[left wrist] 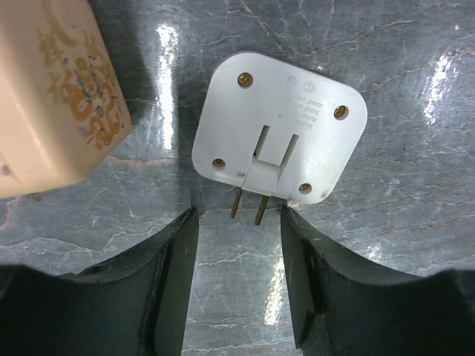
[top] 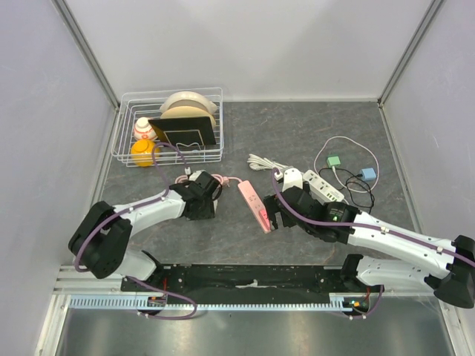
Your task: Insert the plug
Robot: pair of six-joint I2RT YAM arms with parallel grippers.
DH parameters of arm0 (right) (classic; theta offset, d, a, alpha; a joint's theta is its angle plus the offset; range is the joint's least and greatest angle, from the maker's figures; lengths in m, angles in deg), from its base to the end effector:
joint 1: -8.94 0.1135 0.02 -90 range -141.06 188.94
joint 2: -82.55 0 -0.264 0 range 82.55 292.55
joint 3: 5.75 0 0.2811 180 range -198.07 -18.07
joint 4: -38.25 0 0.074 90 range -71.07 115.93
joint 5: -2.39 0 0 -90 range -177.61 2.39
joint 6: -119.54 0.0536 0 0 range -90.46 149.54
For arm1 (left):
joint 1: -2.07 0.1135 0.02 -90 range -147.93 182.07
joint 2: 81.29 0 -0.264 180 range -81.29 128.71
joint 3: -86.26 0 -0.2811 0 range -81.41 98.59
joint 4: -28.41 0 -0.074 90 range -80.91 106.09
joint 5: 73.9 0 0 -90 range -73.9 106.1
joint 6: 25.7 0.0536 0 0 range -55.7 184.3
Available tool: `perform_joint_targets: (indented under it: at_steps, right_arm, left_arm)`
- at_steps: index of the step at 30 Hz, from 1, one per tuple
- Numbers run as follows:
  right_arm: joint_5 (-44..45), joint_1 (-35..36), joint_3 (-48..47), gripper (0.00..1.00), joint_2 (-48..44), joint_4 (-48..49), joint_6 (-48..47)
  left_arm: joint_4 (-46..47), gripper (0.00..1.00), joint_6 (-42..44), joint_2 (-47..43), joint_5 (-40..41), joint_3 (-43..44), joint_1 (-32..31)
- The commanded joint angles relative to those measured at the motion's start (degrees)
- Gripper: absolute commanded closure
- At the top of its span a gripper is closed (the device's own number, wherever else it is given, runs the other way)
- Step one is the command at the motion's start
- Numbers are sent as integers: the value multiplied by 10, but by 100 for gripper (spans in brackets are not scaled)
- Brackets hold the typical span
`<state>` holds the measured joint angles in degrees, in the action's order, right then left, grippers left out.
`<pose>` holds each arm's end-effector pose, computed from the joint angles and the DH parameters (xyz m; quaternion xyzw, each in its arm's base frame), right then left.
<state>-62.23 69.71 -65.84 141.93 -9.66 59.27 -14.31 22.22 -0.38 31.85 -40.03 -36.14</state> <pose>0.1420 0.2068 0.2543 -0.1658 0.8966 0.1088 0.3959 0.2223 -0.1565 0.1277 -0.0568 0.9740 -0.0082 0.2190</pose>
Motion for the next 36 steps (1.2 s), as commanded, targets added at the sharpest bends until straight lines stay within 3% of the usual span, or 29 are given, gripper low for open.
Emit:
perform_joint_targets:
  at_steps: [1,9,12,20,23,31,36]
  right_arm:
    - [3,0,-1,2,0,14,-3]
    - [4,0,-4,2,7,14,-2]
    - [1,0,-6,2,13,14,-3]
    - [-13,0,-9,2,11,22,1]
    - [-35,0,-13,2,11,32,8]
    - [-103,-22,-50,2,38,43,37]
    - [-212,-98,-65,2,50,61,52]
  left_arm:
    - [25,47,30,22,-9,22,8]
    - [31,55,42,42,-15,23,13]
    - [31,62,46,47,-27,28,13]
    - [38,92,64,18,-64,25,13]
    - [51,96,81,-12,-85,20,11]
    - [88,98,141,-98,-132,11,-12]
    - [91,98,211,-130,-136,33,-63]
